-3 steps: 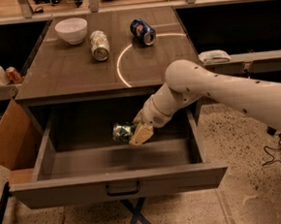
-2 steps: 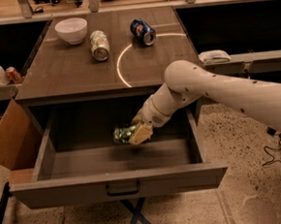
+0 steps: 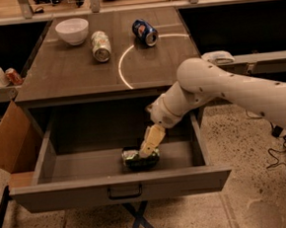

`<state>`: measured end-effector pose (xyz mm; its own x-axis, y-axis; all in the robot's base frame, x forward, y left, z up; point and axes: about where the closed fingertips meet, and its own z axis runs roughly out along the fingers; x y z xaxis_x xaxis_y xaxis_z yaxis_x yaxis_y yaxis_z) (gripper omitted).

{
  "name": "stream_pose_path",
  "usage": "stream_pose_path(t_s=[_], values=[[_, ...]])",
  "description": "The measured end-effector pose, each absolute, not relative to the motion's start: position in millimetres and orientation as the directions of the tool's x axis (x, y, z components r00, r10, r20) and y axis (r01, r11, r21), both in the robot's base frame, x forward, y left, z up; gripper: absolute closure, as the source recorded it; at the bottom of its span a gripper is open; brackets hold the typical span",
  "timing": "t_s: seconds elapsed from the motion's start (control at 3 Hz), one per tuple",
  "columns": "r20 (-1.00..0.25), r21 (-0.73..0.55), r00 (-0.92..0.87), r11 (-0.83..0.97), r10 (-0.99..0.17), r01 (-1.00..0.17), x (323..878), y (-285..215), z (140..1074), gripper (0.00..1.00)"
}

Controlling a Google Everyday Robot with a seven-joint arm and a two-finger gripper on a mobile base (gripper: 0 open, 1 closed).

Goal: Place green can into top drawer

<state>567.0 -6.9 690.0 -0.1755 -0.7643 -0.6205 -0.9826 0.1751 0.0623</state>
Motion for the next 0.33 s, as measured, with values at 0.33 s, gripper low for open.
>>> stream_pose_path(t_s=[0.33], values=[[-0.638, 0.063, -0.217, 0.232, -0.739, -0.971, 547.3, -32.8, 710.8, 0.0]])
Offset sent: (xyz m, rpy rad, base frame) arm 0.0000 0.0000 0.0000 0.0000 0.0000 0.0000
